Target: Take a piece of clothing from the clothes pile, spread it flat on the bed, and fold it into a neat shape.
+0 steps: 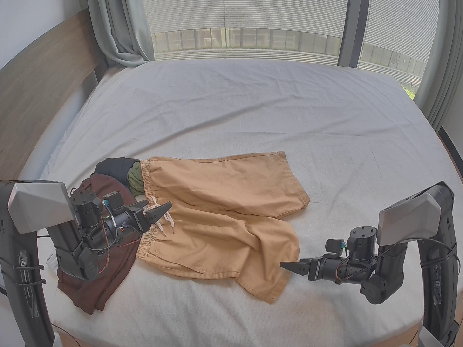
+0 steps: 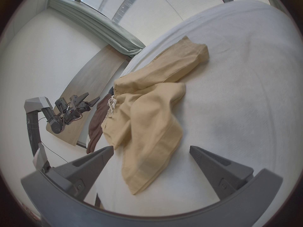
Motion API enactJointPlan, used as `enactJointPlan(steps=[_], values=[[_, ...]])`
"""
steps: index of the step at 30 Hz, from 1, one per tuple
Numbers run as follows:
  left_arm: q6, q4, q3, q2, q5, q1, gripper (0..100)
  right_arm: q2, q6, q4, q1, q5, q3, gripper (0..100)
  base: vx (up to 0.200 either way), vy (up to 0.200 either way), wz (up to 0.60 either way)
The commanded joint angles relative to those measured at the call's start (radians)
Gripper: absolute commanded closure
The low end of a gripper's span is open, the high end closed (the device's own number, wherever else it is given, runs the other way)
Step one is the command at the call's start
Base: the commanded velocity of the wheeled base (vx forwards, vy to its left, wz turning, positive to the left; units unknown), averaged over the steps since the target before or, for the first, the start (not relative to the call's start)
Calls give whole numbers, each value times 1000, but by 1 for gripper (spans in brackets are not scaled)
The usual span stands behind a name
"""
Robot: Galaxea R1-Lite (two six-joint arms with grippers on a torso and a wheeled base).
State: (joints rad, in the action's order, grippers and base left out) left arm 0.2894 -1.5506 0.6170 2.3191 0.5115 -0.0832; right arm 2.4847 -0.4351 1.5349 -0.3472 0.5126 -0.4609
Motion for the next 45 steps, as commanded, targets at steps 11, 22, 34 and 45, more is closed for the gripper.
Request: enactJointPlan(steps=[11,22,34,45], values=[[1,-2,4,8,-1,-1,0,26,-76,4,-99,7,21,0,0,0,0],[-1,0,4,9,-1,-1,0,-73,-137,8,-98,46,14,0,0,0,0],[-21,-2,6,26,-1,-1,0,-102,-177,8,-26,41,-56,0,0,0,0],[-24,-2,10,25,-1,0,0,-56,-171,8,14,-9,-111,0,0,0,0]])
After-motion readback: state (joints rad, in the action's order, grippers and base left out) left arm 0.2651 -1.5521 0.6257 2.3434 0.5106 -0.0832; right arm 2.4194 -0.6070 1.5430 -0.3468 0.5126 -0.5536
